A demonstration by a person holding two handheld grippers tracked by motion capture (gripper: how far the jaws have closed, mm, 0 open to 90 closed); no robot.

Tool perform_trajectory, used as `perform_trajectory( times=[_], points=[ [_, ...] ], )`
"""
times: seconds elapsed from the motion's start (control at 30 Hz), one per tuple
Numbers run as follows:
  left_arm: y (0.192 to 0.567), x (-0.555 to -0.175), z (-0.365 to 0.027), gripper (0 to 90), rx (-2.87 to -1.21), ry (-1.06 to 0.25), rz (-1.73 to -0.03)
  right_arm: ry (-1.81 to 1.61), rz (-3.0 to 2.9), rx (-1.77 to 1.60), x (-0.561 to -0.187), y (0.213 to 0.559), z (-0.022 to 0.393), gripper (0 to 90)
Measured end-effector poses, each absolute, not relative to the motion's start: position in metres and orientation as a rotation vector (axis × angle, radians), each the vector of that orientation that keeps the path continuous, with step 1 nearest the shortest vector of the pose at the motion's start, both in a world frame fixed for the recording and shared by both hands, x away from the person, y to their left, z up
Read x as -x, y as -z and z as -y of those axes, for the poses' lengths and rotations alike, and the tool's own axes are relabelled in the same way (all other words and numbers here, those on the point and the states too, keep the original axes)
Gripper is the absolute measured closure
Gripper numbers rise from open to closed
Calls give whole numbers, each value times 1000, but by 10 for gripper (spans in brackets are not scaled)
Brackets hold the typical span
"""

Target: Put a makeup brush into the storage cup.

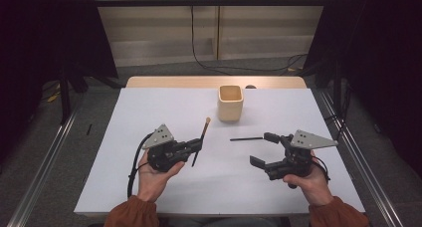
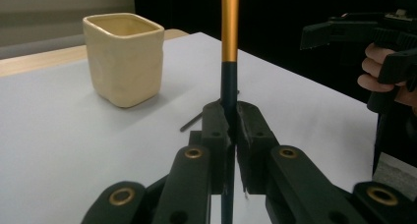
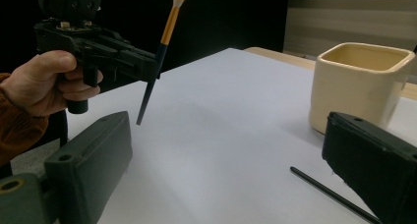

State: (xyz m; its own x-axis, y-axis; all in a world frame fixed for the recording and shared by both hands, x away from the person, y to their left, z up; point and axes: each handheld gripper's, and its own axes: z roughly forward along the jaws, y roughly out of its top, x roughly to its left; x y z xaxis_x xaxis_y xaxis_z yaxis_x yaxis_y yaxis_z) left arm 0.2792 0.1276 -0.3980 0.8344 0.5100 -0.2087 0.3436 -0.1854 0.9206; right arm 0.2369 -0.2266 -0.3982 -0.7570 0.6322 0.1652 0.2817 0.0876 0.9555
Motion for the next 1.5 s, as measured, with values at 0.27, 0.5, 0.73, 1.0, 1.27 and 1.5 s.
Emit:
perform_trajectory(
  times=[0.27, 0.5, 0.73, 1.0, 1.27, 1.5],
  points=[
    [395, -280, -123, 836, -1793, -166, -640, -1731, -2132, -847, -242, 394, 213, 25],
    [394, -280, -118, 836, -1797, -154, -628, -1716, -2155, -863, -253, 390, 205, 15],
    [395, -282, -113, 835, -1790, -139, -612, -1727, -2161, -832, -263, 381, 198, 26],
    [393, -282, -102, 836, -1788, -137, -593, -1793, -2139, -798, -272, 374, 185, 77],
    [392, -282, -97, 835, -1788, -137, -583, -1800, -2187, -807, -277, 373, 180, 203],
    [393, -280, -92, 836, -1789, -140, -574, -1830, -2198, -766, -280, 372, 171, 260]
  ],
)
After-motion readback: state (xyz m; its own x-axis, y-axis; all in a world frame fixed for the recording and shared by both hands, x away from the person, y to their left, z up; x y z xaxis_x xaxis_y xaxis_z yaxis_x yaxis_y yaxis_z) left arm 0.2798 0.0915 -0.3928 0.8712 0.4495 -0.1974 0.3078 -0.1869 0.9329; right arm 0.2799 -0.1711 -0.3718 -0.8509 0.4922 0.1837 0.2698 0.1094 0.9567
